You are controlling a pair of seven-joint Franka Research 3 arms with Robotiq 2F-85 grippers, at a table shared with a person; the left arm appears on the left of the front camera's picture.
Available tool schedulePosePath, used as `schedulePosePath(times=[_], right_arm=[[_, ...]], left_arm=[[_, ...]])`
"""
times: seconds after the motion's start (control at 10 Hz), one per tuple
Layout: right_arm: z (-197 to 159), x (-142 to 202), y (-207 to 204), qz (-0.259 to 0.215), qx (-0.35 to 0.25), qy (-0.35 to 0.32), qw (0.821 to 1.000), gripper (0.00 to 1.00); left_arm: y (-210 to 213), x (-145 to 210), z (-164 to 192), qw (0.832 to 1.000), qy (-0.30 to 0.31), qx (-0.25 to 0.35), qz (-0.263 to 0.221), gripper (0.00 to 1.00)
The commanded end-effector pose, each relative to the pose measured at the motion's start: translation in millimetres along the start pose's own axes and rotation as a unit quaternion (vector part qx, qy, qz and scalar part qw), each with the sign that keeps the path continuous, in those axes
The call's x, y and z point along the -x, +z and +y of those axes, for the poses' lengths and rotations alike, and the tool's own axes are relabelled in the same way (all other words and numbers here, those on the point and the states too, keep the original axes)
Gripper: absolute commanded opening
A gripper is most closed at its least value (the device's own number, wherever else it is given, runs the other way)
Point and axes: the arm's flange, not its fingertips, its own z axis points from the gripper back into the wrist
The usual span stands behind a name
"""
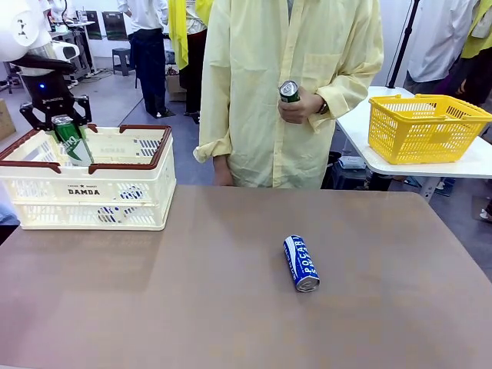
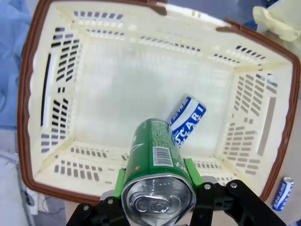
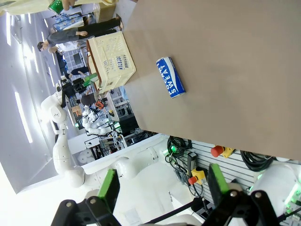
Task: Place the drinks into the Shopping basket.
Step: Pick up one drink and place it into the Shopping basket.
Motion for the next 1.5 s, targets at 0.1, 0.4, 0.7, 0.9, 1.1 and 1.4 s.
schedulePosePath(times=[0.1, 0.4, 0.7, 0.9, 1.1, 1.4], right_arm=[[1.6, 2.3, -0.3, 0.002, 0.001, -0.002, 1.000, 1.00], [1.6, 2.3, -0.3, 0.002, 0.001, -0.002, 1.000, 1.00], [1.6, 2.3, -0.3, 0.002, 0.001, -0.002, 1.000, 1.00], [1.6, 2.3, -0.3, 0.002, 0.001, -0.002, 1.000, 1.00], [1.6, 2.3, -0.3, 0.002, 0.001, -0.002, 1.000, 1.00], [1.6, 2.3, -0.3, 0.002, 0.001, -0.002, 1.000, 1.00]], left_arm=[[-31.4, -36.3, -0.2, 0.996, -0.091, -0.007, -0.012, 0.00], [-78.4, -41.4, 7.5, 0.991, -0.129, -0.024, 0.035, 0.00], [-97.6, -45.5, 9.2, 0.988, -0.140, -0.020, 0.057, 0.00], [-108.9, -53.7, 6.2, 0.988, -0.138, -0.023, 0.059, 0.15], [-110.2, -57.2, 5.3, 0.988, -0.138, -0.025, 0.063, 1.00], [-107.4, -58.5, 7.4, 0.989, -0.134, -0.023, 0.059, 1.00]])
